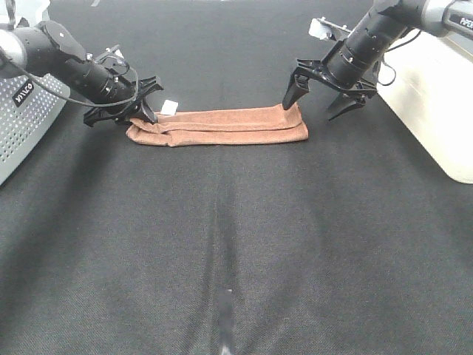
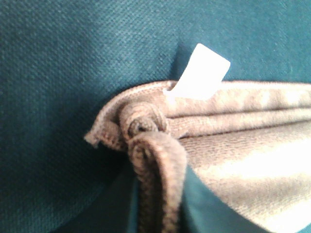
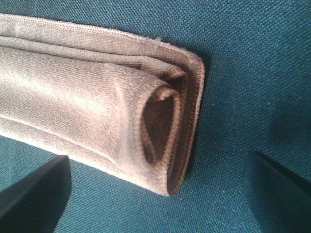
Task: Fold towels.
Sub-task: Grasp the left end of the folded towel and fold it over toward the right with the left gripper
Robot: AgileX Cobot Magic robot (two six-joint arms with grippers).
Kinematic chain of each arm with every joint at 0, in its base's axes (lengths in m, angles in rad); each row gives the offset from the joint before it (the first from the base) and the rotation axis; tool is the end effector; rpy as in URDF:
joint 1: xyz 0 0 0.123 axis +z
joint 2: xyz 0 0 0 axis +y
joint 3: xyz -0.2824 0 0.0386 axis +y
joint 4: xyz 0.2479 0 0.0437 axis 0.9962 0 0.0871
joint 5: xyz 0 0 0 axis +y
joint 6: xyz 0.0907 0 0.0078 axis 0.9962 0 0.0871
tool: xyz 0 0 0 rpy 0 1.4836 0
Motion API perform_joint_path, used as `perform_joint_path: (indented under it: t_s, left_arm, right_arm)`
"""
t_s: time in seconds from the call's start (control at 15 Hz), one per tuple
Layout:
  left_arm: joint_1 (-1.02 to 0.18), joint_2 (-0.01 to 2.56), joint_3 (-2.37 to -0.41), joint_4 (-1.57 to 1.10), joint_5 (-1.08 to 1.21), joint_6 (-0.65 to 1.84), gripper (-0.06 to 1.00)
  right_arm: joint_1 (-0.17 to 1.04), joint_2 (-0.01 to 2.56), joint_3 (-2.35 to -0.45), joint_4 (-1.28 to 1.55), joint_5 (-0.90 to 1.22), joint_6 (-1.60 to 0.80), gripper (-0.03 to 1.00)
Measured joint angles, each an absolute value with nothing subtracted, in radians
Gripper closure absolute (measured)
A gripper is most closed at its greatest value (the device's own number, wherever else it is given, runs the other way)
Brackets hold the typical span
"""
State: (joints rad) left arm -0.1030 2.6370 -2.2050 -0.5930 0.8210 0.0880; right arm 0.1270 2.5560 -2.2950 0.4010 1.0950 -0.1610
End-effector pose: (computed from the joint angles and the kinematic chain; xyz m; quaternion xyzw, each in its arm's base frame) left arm 0.5421 -0.0935 0.0886 -0.0620 0.9471 -0.2509 0.1905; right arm 0.5272 0.0992 0.1445 -0.0761 0.9679 0.1862 0.1506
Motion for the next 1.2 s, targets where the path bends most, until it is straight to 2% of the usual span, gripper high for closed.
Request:
perform_joint_path:
  t_s: [0.27, 0.47, 0.8, 1.0, 1.2]
  left_arm:
    - [-0.105, 2.564, -2.205, -0.433, 0.890, 0.035, 0.82]
    - [-0.105, 2.493, -2.277, -0.289, 0.981, -0.051, 0.82]
    - [-0.188, 2.487, -2.363, -0.335, 1.014, -0.081, 0.82]
    - [-0.274, 2.499, -2.368, -0.452, 0.938, -0.110, 0.82]
    - [-0.308, 2.527, -2.368, -0.468, 0.891, -0.137, 0.82]
  right_arm:
    - [0.127, 2.521, -2.295, 0.395, 1.101, -0.161, 0.07]
    - [0.127, 2.513, -2.295, 0.394, 1.141, -0.161, 0.07]
    - [0.127, 2.513, -2.295, 0.393, 1.188, -0.161, 0.07]
    - [0.127, 2.513, -2.295, 0.389, 1.204, -0.161, 0.07]
    - [0.127, 2.513, -2.295, 0.388, 1.206, -0.160, 0.07]
